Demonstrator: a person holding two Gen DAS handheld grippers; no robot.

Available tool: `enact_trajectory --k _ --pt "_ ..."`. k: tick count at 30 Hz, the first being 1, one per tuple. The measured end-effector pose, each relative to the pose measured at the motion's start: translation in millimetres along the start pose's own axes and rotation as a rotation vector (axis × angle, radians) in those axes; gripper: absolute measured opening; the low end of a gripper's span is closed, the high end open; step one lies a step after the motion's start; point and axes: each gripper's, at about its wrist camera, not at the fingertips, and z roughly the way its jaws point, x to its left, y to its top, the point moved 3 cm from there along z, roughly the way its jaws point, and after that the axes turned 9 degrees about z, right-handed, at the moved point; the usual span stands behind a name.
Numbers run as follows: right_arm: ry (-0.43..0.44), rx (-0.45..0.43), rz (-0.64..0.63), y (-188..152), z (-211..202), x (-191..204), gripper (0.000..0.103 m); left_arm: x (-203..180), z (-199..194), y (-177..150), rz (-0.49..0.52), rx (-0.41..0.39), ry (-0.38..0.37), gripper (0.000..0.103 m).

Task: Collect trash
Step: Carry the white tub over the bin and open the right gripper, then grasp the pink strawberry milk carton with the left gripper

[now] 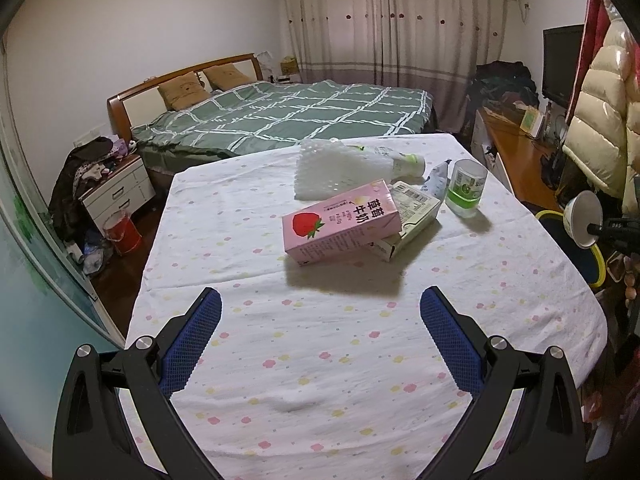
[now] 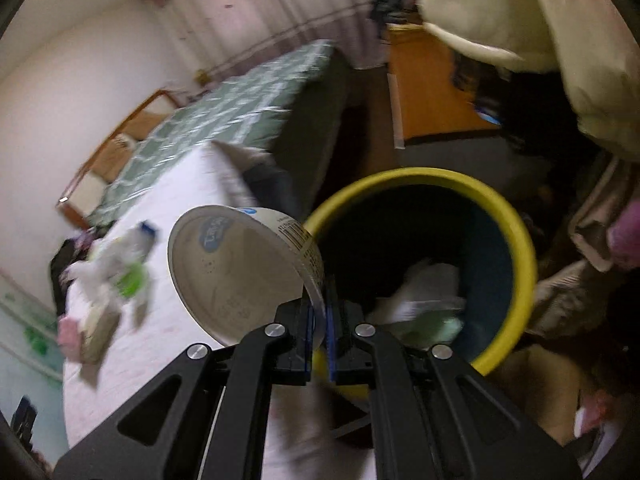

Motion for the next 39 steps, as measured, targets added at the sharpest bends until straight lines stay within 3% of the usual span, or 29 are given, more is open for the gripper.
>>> enact_trajectory --k 8,11,14,23,29,39 --pt "-0.113 0.027 0.051 8.9 30.2 -36.3 0.006 -3.6 6.1 2.8 0.009 0.010 0.000 0.098" --pt "-0.147 0.027 0.057 9.1 33.6 -41.8 0.012 -4.6 10.9 3.8 0.008 0.016 -0.005 0.098" --pt "-0.159 0.019 0.062 9.1 33.8 -43.5 0.031 -4.5 15.7 3.8 0.013 0.020 -0.004 0.098" --pt "-0.133 0.009 0.011 3.1 25.3 -24.0 0.033 6.3 42.3 8.9 0.031 0.016 -0.032 0.098" --pt "-0.112 0.017 -0.017 -1.5 25.3 -8.8 0.033 24.6 86.1 16.5 0.064 0.030 -0.049 0.098" --pt "-0.098 0.032 -0.041 -5.4 29.0 5.5 0.034 32.3 148.2 23.6 0.034 0.071 -0.235 0.098"
